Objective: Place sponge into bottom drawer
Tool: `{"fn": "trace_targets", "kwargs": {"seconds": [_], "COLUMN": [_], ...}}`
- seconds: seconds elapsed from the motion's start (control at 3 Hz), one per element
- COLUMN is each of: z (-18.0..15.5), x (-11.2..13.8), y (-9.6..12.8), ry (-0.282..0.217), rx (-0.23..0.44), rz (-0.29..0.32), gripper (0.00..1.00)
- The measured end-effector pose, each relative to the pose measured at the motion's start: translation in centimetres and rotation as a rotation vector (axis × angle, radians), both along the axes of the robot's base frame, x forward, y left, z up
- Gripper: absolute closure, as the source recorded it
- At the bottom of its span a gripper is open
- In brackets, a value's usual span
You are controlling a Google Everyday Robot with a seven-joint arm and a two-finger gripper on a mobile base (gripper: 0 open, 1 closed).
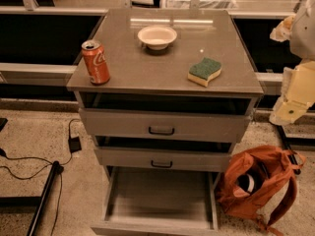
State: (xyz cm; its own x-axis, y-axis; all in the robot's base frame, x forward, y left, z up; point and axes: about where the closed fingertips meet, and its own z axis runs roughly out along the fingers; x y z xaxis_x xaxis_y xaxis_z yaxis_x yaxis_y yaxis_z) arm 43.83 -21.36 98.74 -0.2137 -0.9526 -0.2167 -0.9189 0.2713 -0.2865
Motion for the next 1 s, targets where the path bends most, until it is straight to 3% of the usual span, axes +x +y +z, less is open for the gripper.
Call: {"fn": "trace_targets", "kwargs": {"seconds": [0.33, 0.67, 1.0], "z": [0.0, -0.3, -1.8], "x": [0.0, 0.6, 4.4], "y": [0.0, 0.8, 2.9], "ry": [0.000, -0.009, -0.050], "rx": [0.000, 0.004, -0.027], "rz": [0.000, 0.047, 0.177], "gripper": [0.00, 0.00, 0.00]}}
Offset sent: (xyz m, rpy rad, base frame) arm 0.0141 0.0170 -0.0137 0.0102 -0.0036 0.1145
